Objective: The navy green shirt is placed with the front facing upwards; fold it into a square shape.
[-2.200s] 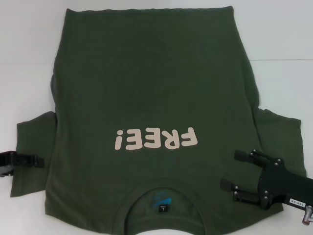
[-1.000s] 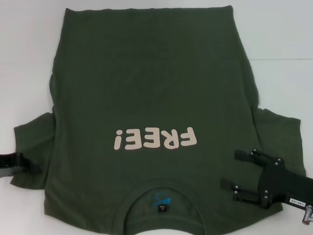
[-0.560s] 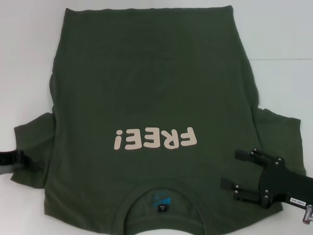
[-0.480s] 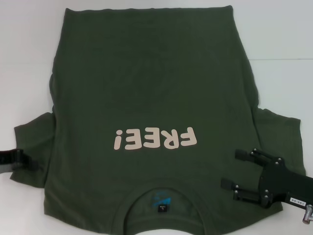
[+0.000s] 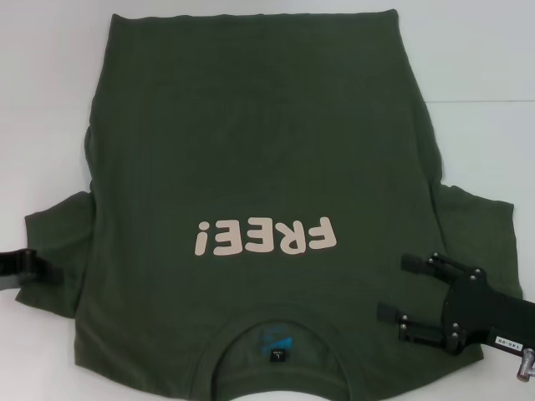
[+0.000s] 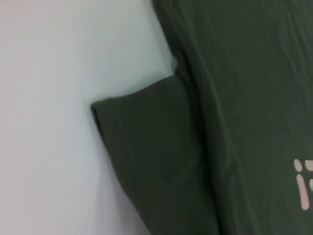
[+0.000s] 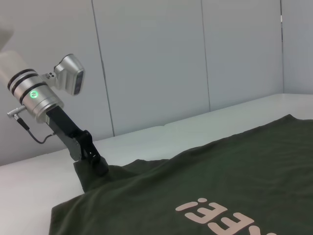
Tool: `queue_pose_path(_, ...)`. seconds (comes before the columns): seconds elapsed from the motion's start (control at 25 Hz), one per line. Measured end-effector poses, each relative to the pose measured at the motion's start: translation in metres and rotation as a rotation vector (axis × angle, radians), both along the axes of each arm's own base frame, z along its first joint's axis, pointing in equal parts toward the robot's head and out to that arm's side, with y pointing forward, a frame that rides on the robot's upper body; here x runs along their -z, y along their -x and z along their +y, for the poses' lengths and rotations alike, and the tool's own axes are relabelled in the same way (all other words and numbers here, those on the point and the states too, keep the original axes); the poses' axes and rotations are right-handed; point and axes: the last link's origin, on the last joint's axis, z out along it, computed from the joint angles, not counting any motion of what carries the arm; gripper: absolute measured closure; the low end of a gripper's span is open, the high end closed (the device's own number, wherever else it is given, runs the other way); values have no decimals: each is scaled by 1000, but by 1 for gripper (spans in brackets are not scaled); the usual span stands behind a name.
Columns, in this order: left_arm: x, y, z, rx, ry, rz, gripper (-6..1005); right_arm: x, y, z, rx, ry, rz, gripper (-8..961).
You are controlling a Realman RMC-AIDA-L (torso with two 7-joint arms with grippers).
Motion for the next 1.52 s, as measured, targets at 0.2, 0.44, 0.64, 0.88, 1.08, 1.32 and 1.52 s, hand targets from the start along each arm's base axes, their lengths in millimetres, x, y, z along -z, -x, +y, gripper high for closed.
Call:
queue_pose_path(0.2, -9, -4, 1, 6, -23, -21, 944, 0, 0, 0, 1, -2, 1, 59)
queue_pose_path(0.44, -18, -3, 1, 6, -50, -36, 944, -1, 0, 1, 5, -7, 3, 60)
queue_pose_path(0.64, -27, -2, 3, 13, -85, -31, 945, -2, -1, 1, 7, -11, 5, 60)
queue_pose_path(0.88, -40, -2, 6, 17, -123, -13, 945, -2, -1, 1, 8, -13, 5, 60)
queue_pose_path(1.08, -50, -2, 9, 20, -158, -11, 946, -2, -1, 1, 9, -15, 6, 61)
queue_pose_path(1.32, -60, -7, 15, 39, -208, -32, 946, -1, 0, 2, 7, -14, 8, 61)
queue_pose_path(1.52, -63, -11, 18, 50, -229, -46, 946, -2, 0, 2, 8, -18, 10, 61)
